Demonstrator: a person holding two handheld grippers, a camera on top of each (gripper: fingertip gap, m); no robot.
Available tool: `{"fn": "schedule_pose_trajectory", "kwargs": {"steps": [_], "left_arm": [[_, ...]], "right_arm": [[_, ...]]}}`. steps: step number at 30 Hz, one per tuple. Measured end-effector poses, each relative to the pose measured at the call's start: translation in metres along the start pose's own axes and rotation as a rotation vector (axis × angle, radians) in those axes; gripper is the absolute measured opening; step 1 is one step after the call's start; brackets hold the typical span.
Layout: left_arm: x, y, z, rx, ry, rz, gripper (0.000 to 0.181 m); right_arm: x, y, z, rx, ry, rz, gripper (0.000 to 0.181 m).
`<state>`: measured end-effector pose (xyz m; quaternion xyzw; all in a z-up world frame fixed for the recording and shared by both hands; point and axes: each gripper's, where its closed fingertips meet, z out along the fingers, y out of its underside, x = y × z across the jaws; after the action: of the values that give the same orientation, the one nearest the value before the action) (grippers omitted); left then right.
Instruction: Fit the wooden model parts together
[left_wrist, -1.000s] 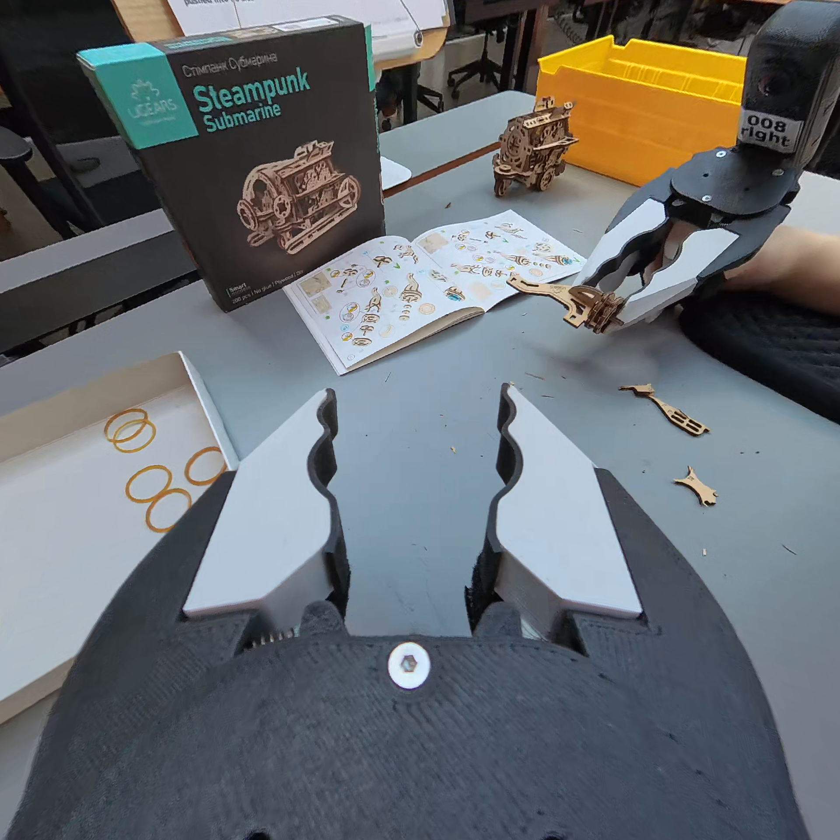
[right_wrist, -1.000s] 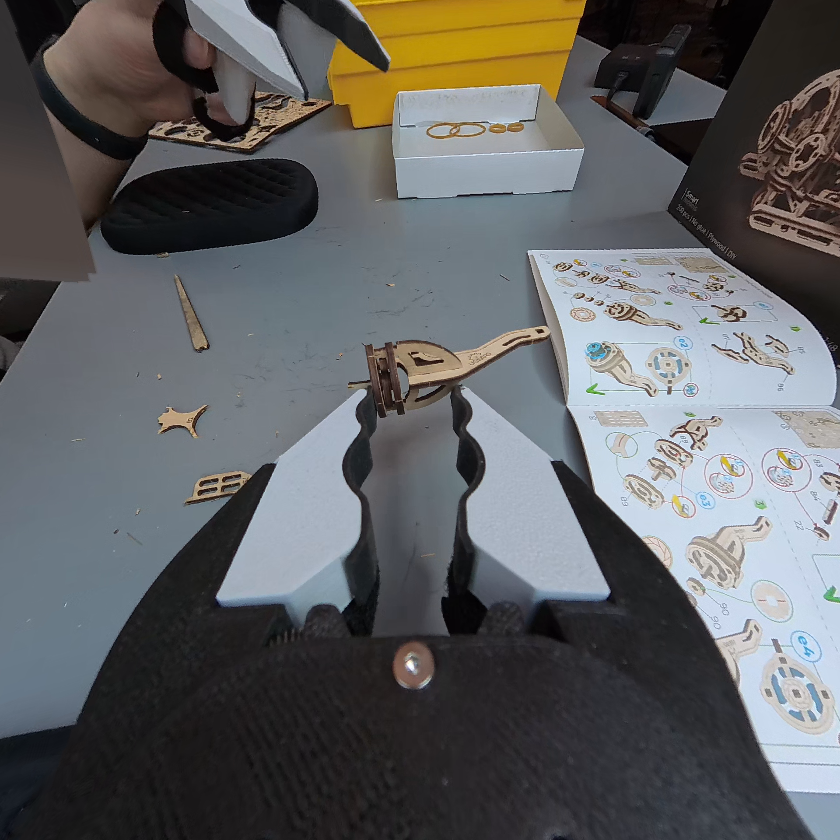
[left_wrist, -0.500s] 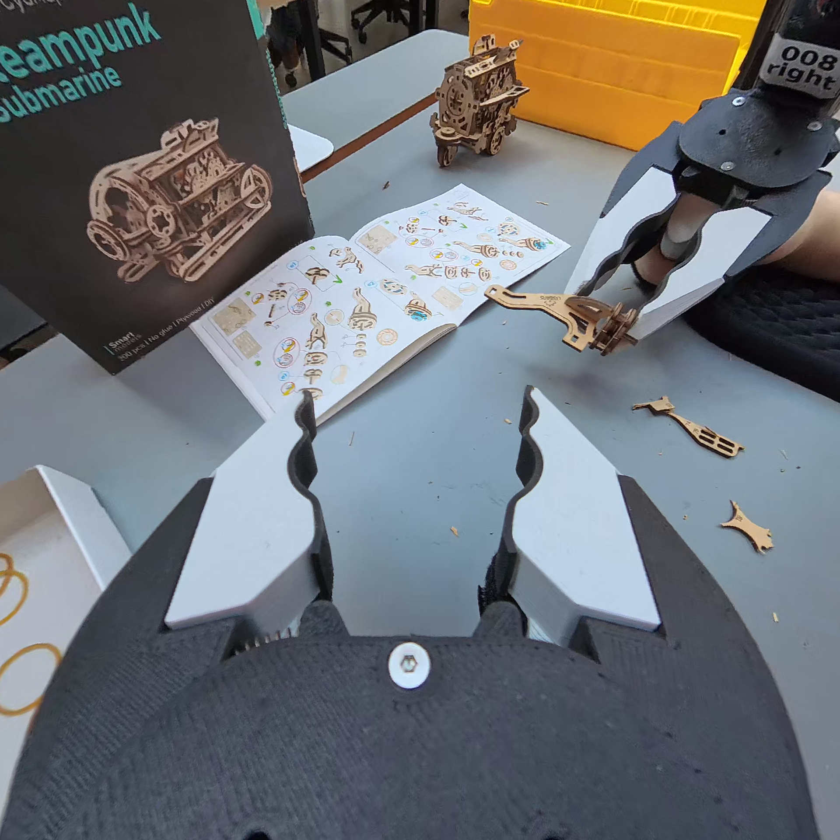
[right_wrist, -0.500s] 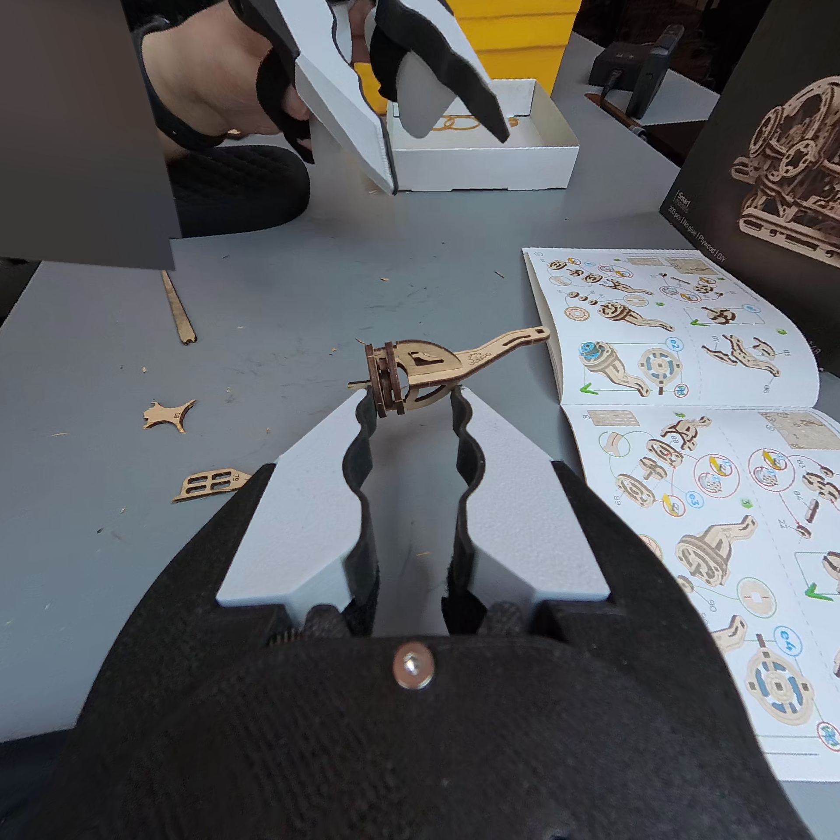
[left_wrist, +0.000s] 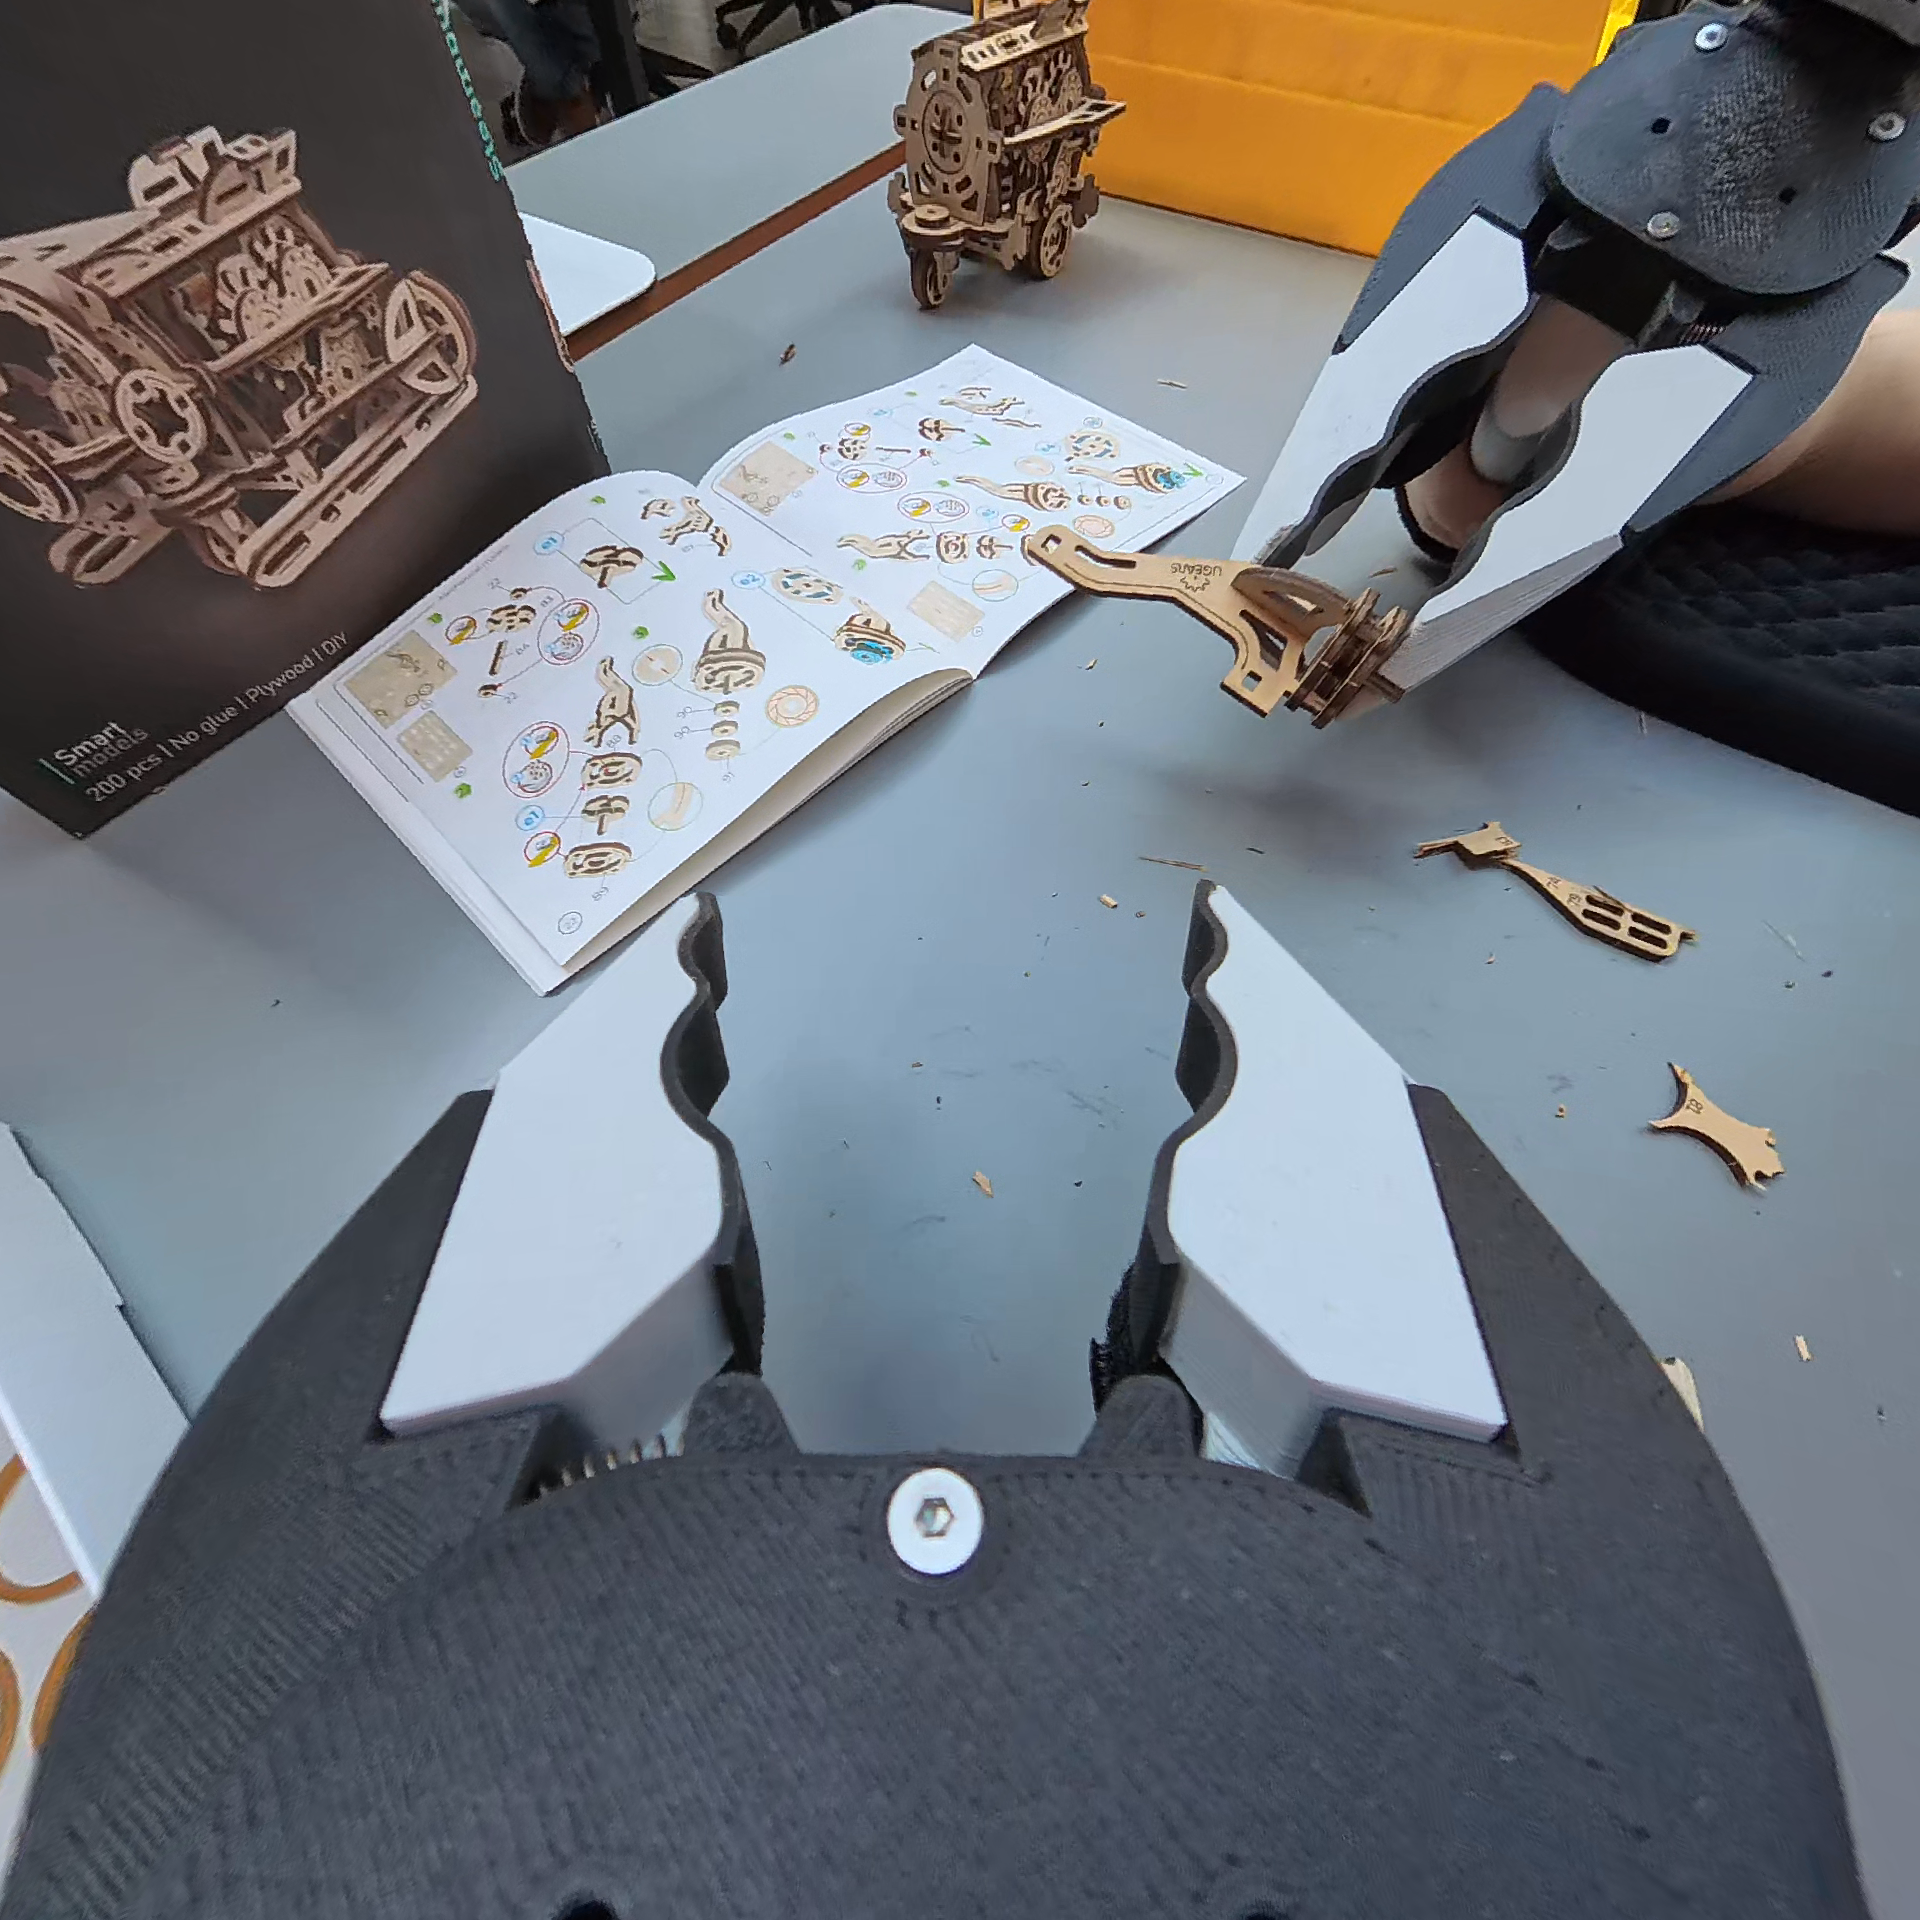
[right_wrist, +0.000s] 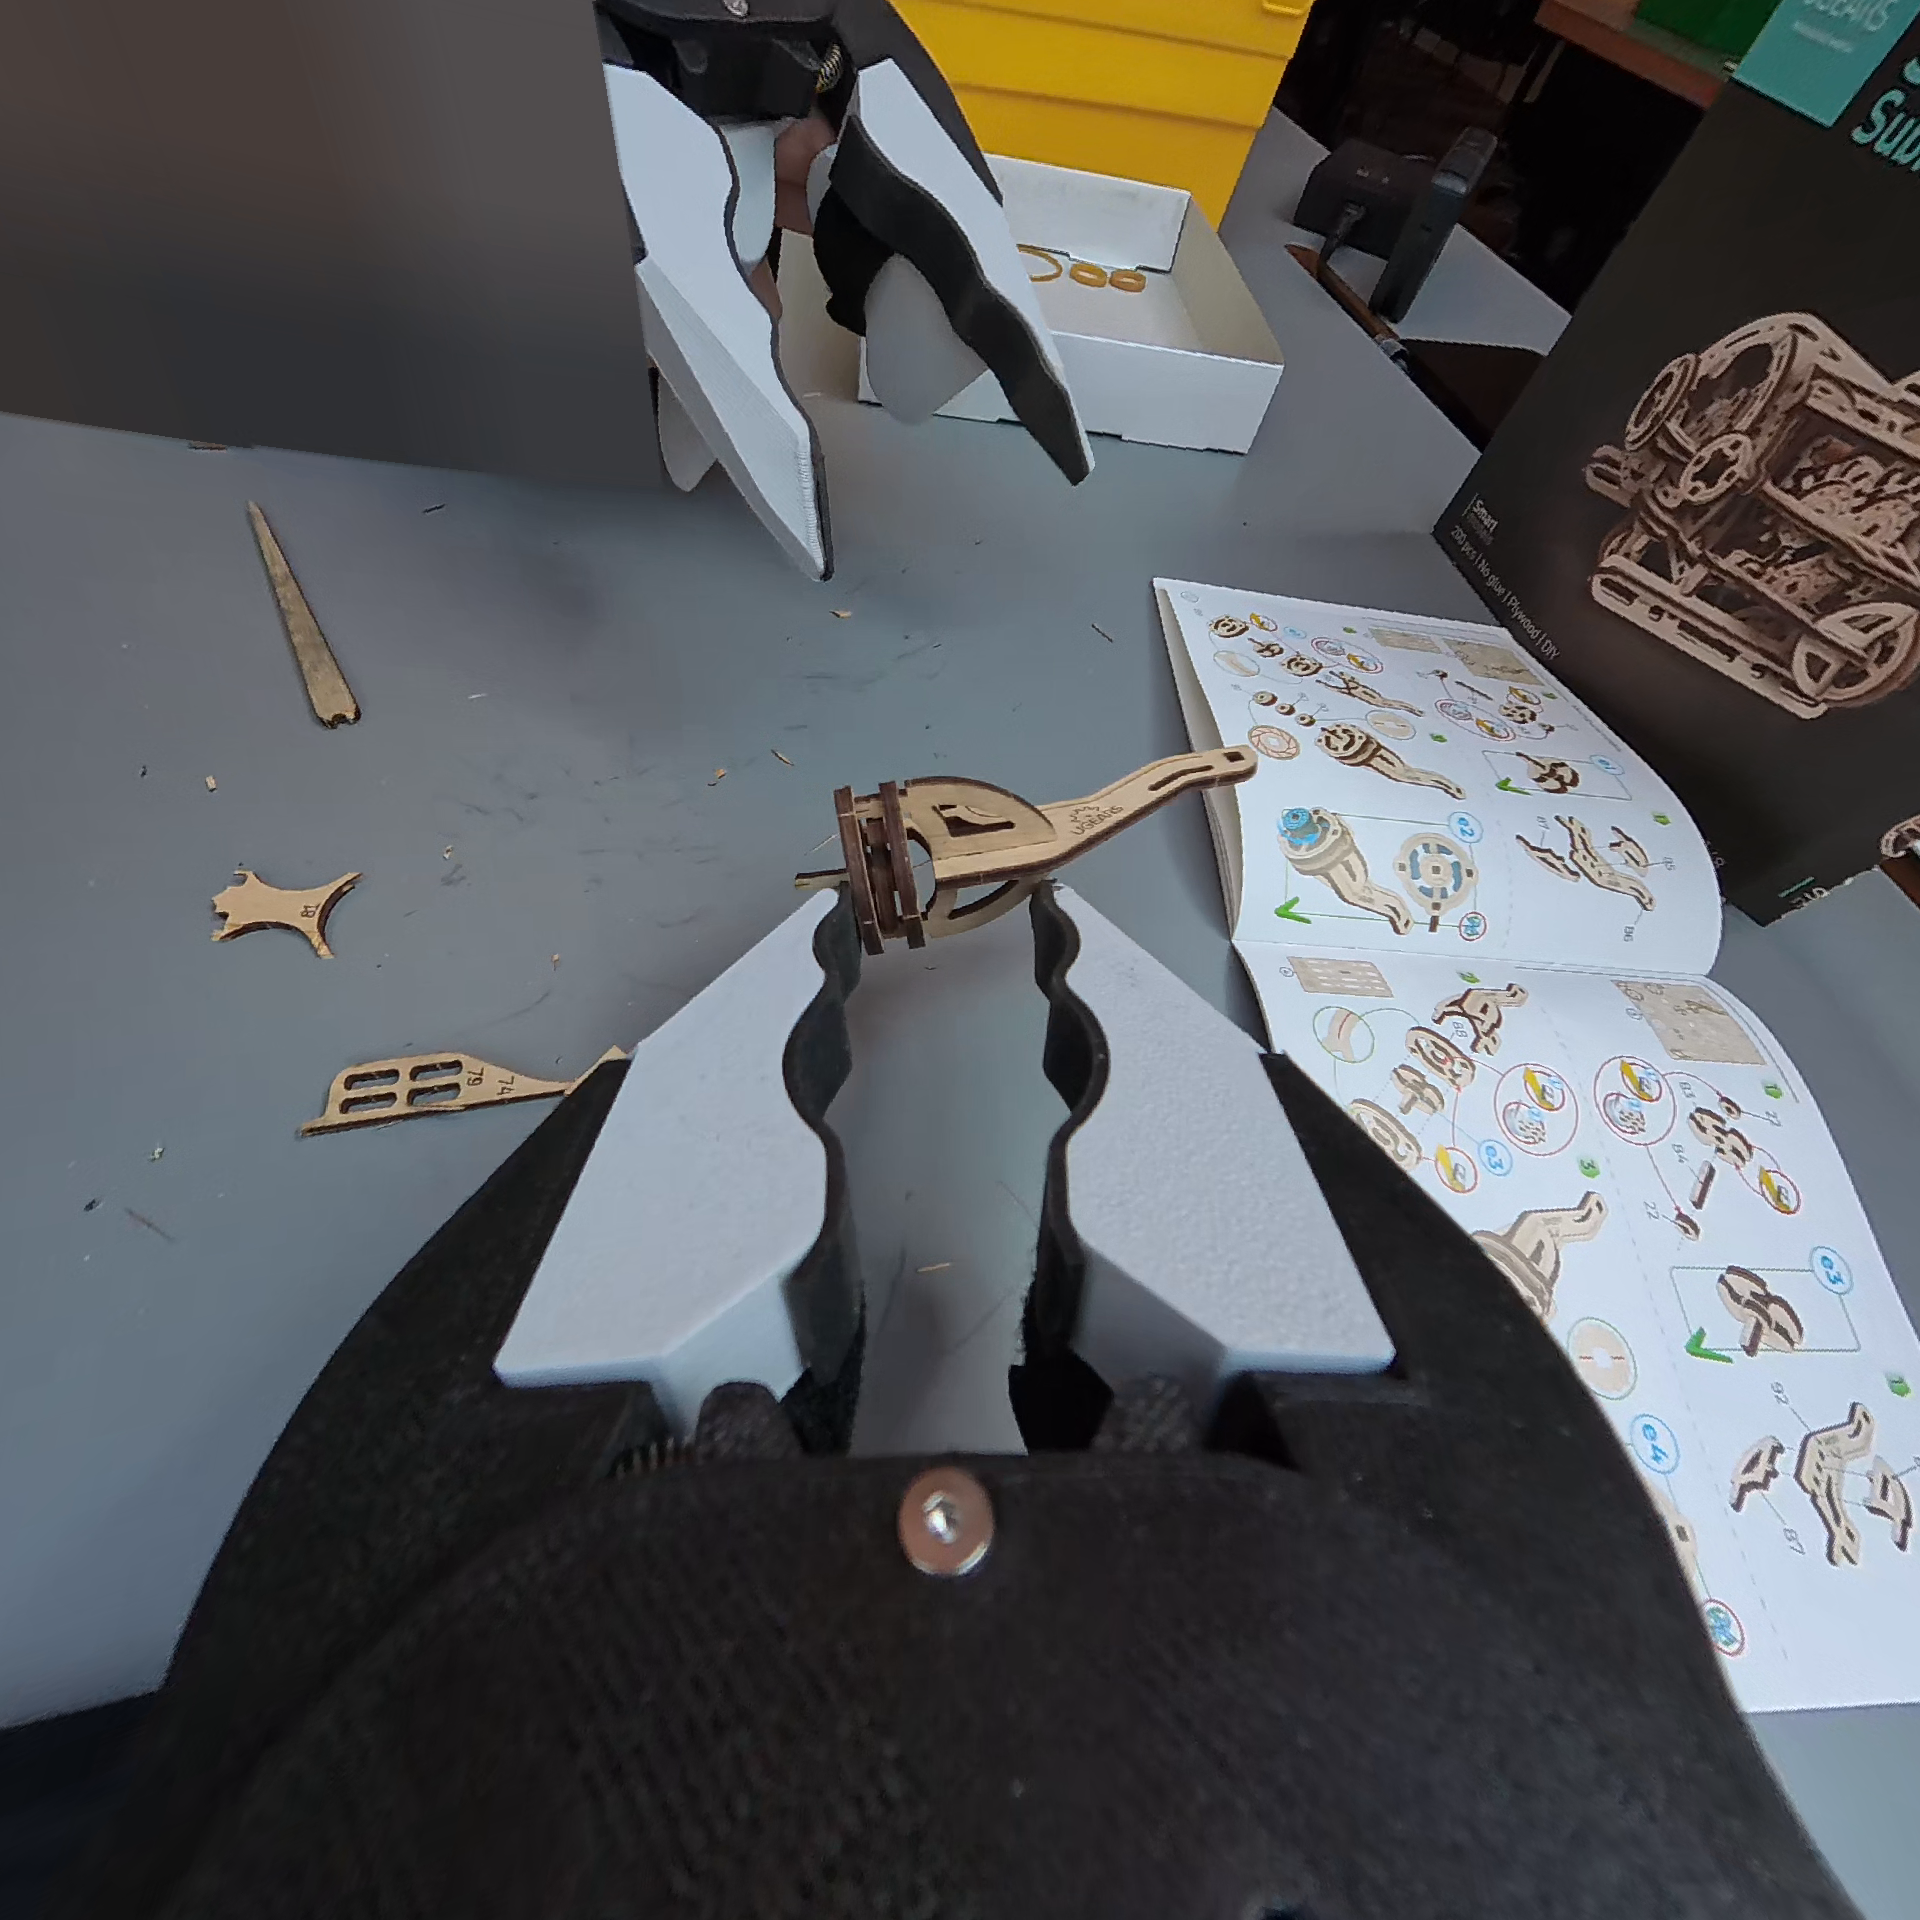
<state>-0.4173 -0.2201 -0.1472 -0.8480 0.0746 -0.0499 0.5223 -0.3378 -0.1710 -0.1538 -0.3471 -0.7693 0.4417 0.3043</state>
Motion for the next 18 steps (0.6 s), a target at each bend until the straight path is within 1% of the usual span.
{"fn": "schedule_pose_trajectory", "kwargs": {"steps": [18], "left_arm": [[-0.0108,-0.0042,-0.0059,0.025,-0.044,-0.011,0.085]], "right_arm": [[-0.0031,0.0067,0.0031,-0.036,-0.009,-0.011,0.033]]}}
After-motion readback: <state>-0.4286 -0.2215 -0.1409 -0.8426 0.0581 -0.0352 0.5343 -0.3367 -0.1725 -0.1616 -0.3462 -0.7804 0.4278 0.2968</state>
